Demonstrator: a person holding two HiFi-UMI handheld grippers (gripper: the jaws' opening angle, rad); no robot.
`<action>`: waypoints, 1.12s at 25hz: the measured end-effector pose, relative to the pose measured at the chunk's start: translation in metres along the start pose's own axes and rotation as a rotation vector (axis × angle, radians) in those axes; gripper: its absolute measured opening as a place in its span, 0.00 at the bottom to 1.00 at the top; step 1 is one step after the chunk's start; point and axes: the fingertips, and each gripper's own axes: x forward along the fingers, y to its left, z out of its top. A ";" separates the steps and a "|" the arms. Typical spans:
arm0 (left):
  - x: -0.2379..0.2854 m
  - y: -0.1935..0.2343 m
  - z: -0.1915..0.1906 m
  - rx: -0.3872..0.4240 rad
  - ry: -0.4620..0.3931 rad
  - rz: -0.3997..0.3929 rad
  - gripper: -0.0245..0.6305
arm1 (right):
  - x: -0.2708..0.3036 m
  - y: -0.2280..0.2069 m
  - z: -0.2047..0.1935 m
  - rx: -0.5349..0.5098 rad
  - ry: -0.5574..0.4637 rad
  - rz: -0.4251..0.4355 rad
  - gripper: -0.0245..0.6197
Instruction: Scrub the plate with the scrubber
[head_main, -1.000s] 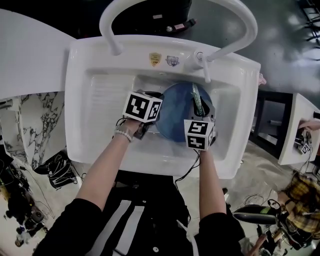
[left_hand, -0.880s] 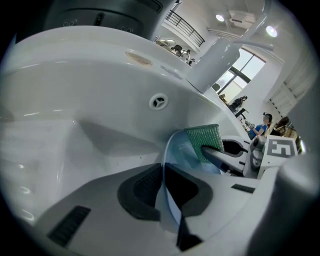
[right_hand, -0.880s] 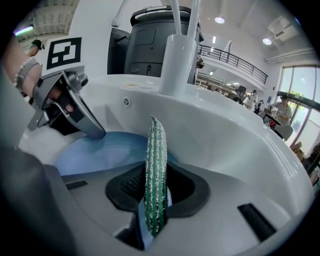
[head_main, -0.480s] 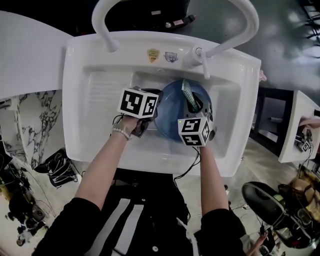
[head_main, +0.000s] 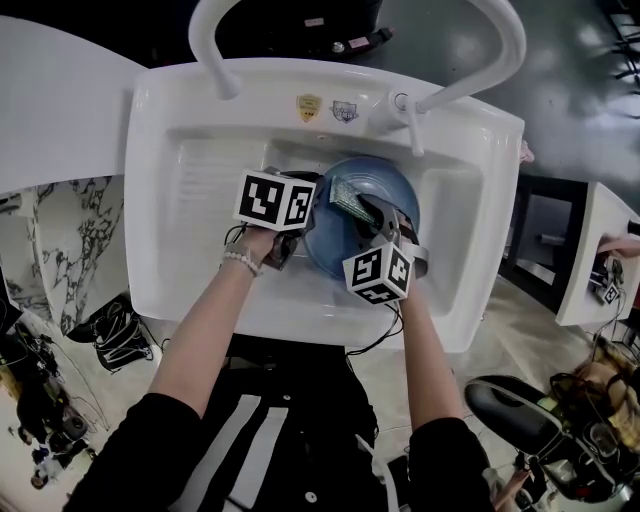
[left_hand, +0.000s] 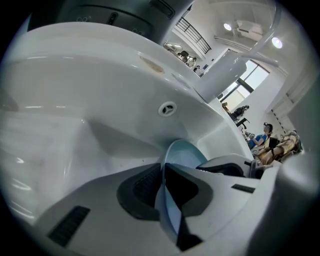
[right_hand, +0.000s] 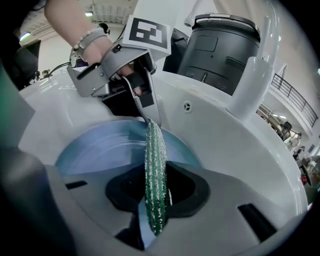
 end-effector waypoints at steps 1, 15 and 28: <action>0.000 0.000 0.000 0.001 0.000 0.002 0.07 | -0.001 0.002 0.001 -0.005 -0.005 0.012 0.18; -0.001 0.003 0.003 -0.014 -0.013 0.009 0.08 | -0.020 0.058 0.011 -0.124 -0.075 0.220 0.18; -0.002 0.004 0.004 0.002 -0.018 0.024 0.08 | -0.043 0.093 -0.011 -0.133 -0.008 0.487 0.18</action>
